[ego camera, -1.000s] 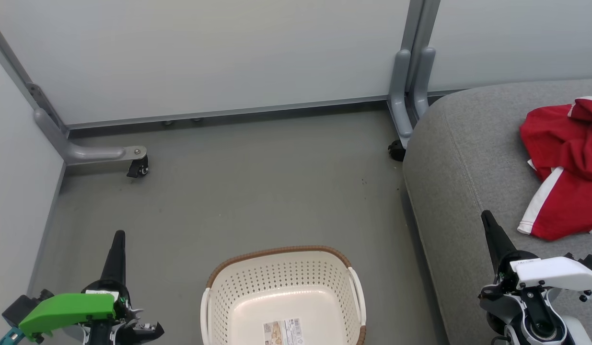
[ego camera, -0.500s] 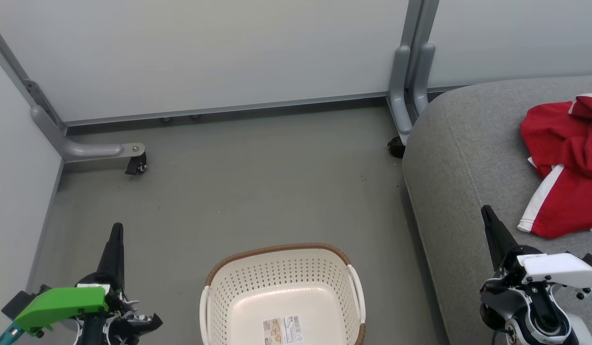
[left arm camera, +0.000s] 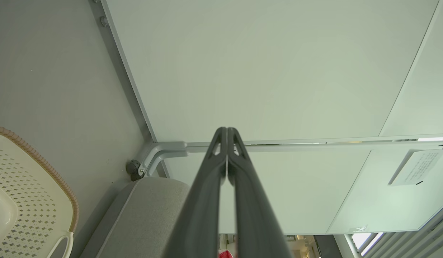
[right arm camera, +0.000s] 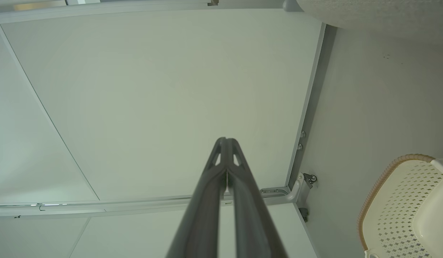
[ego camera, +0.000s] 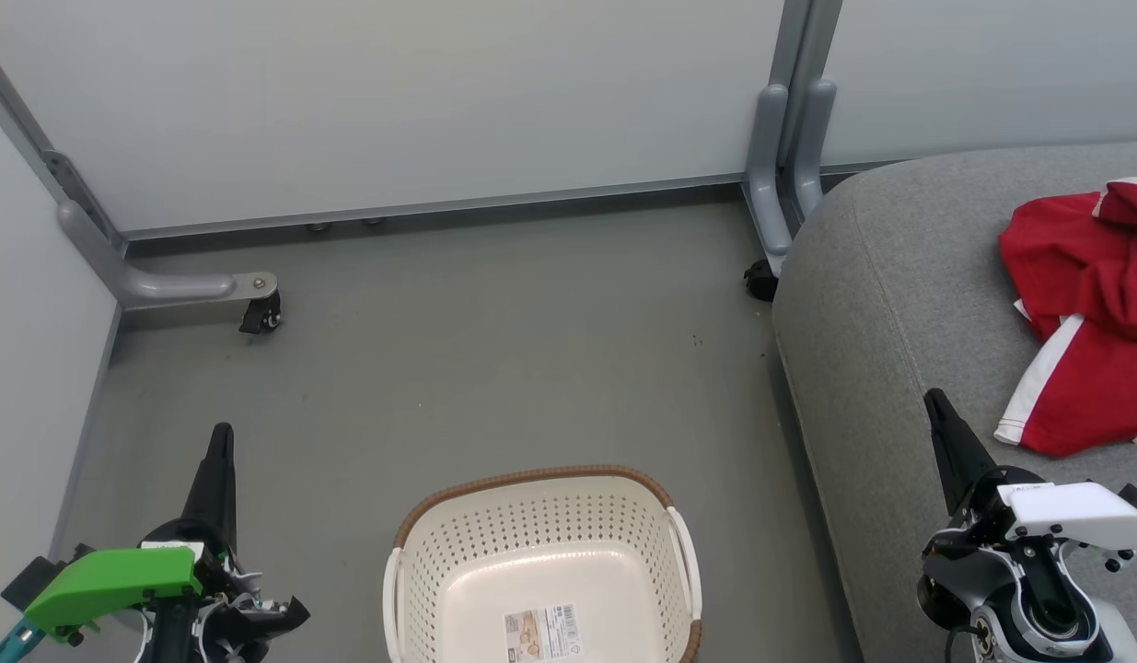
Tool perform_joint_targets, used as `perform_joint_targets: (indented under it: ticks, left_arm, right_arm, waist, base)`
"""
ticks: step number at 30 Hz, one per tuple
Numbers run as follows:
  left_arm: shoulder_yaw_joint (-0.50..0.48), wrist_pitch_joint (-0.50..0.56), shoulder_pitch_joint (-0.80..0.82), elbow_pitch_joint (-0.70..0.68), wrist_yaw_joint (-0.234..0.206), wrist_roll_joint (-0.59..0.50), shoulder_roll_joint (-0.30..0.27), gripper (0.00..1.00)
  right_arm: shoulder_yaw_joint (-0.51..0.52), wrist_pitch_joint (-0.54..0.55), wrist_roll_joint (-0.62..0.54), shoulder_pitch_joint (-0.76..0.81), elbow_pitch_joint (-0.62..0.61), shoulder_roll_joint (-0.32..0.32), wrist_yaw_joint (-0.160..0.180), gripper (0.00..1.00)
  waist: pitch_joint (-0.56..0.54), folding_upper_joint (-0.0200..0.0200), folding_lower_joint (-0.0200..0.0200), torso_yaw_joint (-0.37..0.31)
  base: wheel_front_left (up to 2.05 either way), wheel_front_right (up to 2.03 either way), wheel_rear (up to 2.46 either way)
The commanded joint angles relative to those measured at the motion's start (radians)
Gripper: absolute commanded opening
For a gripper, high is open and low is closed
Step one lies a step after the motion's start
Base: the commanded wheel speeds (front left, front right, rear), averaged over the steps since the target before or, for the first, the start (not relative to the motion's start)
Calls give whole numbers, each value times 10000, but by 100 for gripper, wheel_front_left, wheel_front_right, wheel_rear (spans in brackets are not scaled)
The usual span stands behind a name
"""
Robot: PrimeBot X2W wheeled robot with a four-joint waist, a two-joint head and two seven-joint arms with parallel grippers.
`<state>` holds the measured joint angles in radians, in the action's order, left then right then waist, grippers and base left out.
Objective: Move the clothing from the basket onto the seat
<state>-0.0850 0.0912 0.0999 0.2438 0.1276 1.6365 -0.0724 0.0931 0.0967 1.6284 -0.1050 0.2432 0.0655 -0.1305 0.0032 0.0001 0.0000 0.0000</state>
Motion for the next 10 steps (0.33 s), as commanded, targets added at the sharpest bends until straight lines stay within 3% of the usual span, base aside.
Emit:
perform_joint_targets:
  ticks: [1, 10]
  left_arm:
    - [-24, 34, 147, 18, 56, -6, 25, 0]
    - [-52, 51, 147, 18, 56, -49, 48, 0]
  right_arm:
    - [43, 63, 7, -53, 22, -19, -4, 0]
    - [63, 71, -22, -56, 23, -24, -4, 0]
  waist:
    - [-1, -1, 0, 0]
    - [-1, -1, 0, 0]
  base:
    - [0, 0, 0]
    - [0, 0, 0]
